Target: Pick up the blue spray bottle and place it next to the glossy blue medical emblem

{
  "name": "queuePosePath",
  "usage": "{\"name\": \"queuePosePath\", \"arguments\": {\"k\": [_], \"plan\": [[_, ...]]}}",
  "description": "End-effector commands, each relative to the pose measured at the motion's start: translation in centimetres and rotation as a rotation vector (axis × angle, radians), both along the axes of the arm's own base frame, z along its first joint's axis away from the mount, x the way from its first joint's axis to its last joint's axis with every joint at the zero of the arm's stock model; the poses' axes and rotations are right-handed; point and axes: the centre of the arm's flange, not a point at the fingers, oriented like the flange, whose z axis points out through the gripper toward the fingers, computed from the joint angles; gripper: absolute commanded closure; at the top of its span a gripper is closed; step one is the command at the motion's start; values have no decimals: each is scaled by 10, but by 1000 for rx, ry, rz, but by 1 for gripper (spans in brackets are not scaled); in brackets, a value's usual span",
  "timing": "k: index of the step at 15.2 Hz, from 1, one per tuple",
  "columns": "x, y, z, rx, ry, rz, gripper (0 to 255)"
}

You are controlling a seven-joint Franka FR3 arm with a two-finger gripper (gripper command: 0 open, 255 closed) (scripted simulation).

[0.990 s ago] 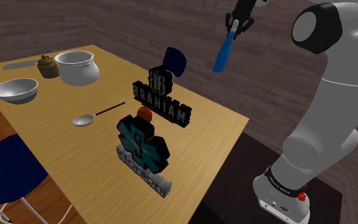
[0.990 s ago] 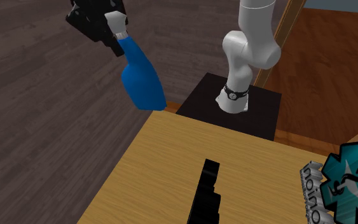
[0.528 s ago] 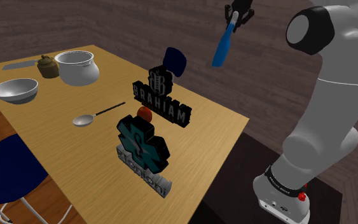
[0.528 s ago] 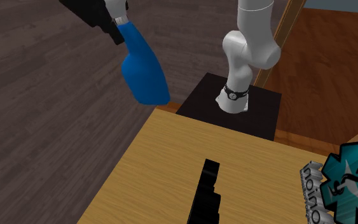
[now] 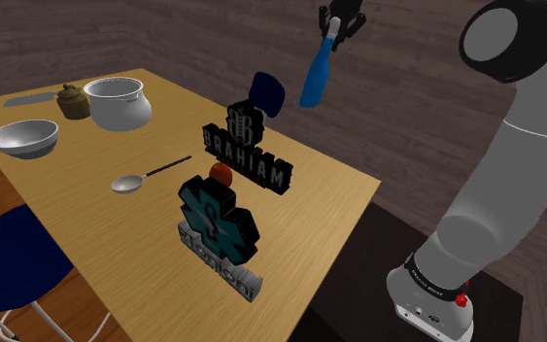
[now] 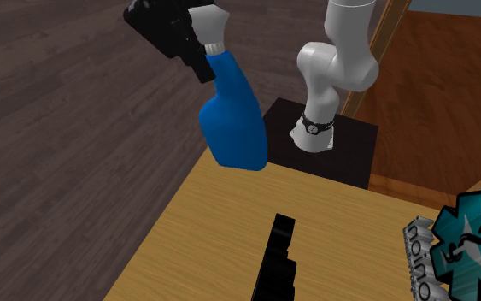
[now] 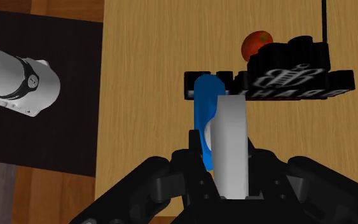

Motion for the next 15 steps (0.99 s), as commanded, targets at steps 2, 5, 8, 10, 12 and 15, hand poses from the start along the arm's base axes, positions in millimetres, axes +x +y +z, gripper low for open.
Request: {"name": "queuePosePath", "arguments": {"k": [2, 5, 8, 10, 12, 15], "plan": [[7, 42, 1, -1, 0, -1, 255], [15, 80, 1, -1, 0, -1, 255], [24, 119, 1, -1, 0, -1, 255], [29, 145, 1, -1, 0, -1, 255], [35, 171, 1, -1, 0, -1, 255], [43, 209, 2, -1, 0, -1, 255]]}}
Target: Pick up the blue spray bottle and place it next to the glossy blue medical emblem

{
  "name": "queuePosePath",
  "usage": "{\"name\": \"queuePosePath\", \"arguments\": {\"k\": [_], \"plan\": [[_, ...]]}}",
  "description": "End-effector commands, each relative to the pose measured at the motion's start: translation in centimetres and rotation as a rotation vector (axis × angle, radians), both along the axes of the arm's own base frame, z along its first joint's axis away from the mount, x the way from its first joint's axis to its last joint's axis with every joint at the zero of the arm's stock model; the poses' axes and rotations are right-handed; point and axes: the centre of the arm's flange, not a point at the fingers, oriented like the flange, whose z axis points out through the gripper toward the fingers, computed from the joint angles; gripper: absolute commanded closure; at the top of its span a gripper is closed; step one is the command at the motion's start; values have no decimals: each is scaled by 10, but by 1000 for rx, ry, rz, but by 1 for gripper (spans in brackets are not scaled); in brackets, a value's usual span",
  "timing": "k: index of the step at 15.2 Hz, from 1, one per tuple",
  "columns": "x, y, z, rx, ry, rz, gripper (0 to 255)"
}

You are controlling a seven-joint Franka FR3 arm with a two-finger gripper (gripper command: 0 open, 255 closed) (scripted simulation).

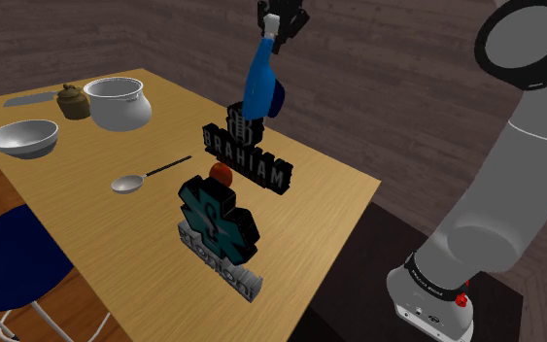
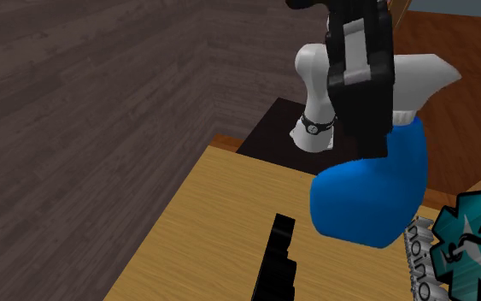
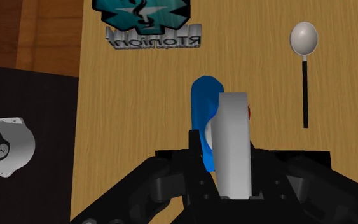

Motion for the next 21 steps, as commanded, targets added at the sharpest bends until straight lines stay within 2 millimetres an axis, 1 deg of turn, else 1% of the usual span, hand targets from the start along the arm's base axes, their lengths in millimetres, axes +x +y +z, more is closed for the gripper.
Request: {"name": "queuePosePath", "arguments": {"k": [1, 13, 21], "plan": [[4, 25, -2, 0, 0, -2, 255], [37, 179, -1, 0, 0, -2, 255], [37, 179, -43, 0, 0, -2, 255]]}}
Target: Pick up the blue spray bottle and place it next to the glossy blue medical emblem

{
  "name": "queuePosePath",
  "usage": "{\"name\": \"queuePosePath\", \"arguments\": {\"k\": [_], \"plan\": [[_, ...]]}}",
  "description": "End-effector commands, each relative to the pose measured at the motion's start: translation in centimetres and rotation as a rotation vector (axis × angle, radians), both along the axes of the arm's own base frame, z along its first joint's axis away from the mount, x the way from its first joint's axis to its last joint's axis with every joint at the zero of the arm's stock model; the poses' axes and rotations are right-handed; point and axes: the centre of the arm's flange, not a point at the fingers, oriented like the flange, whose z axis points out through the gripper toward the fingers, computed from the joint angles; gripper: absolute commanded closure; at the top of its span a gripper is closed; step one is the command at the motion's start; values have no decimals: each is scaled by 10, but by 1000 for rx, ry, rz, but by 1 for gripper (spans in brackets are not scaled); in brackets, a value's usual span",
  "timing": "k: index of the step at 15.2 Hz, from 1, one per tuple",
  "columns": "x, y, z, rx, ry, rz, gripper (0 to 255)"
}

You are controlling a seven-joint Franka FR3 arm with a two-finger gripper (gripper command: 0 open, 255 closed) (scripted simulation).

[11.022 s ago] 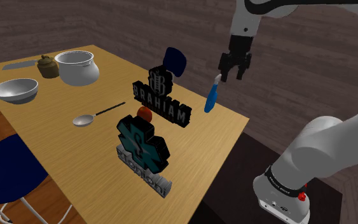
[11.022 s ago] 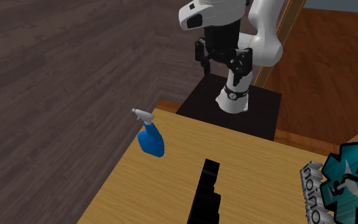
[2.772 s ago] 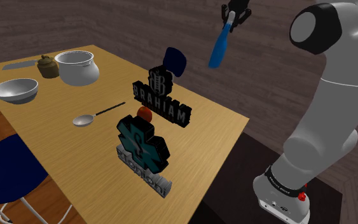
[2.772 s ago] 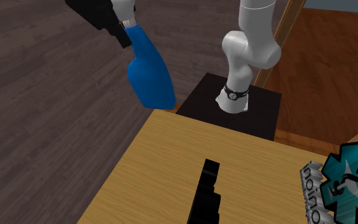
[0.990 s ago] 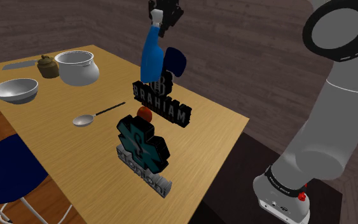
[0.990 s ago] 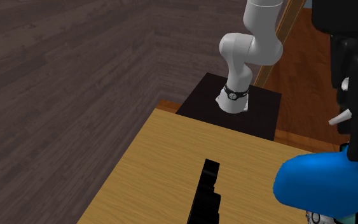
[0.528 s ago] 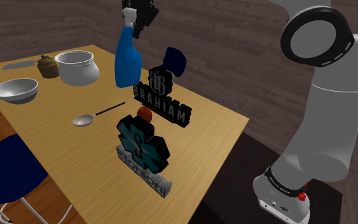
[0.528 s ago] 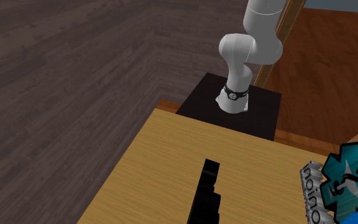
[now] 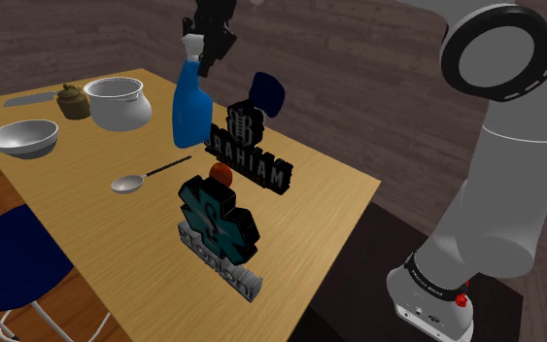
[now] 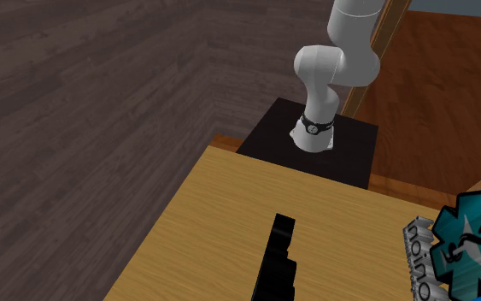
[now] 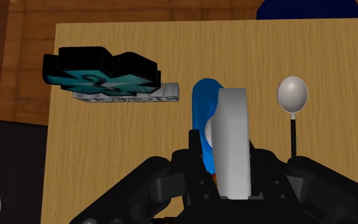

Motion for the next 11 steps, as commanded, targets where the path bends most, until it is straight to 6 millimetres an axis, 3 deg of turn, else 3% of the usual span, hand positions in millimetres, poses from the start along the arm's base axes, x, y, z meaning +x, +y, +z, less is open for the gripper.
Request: {"name": "queuePosePath", "arguments": {"k": [1, 11], "plan": [[0, 1, -12, 0, -1, 0, 255], [0, 1, -64, 0, -1, 0, 255]]}}
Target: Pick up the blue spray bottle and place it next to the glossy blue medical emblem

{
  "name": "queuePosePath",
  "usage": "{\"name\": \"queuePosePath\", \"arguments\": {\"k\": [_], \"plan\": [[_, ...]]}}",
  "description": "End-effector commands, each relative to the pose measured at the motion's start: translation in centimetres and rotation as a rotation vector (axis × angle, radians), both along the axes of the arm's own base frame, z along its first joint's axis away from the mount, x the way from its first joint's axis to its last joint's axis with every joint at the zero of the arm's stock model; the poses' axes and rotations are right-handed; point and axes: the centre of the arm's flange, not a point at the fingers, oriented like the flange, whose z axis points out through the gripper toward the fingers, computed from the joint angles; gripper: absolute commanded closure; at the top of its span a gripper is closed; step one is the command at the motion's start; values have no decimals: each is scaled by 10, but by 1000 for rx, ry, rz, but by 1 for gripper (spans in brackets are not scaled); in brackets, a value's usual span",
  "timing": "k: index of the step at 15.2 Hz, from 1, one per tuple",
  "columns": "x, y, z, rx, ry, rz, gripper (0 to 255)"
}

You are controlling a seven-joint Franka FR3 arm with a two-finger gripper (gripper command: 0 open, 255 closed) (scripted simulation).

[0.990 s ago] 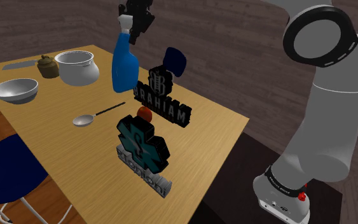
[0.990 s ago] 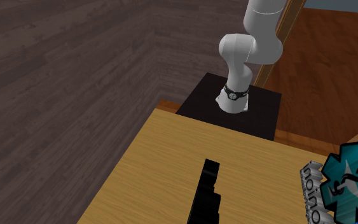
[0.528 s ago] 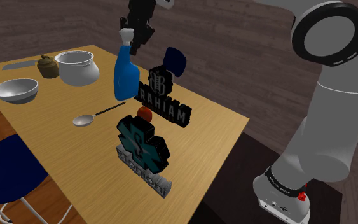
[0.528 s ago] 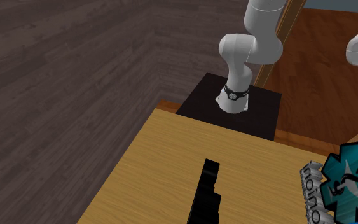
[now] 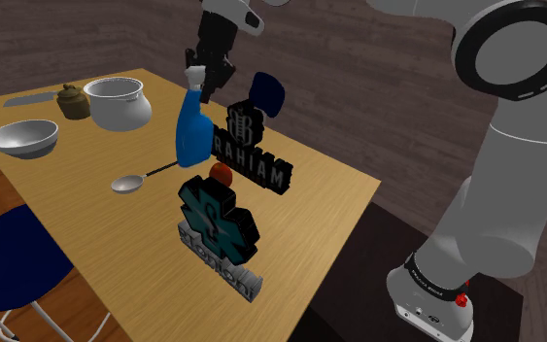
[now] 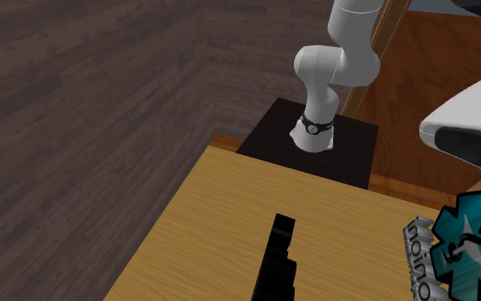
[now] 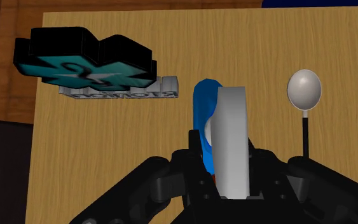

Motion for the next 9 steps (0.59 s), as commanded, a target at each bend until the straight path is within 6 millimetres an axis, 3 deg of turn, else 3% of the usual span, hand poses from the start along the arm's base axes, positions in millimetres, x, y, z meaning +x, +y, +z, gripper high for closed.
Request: {"name": "queuePosePath", "arguments": {"k": [1, 9], "plan": [[0, -1, -10, 0, -1, 0, 255], [0, -1, -52, 0, -1, 0, 255]]}}
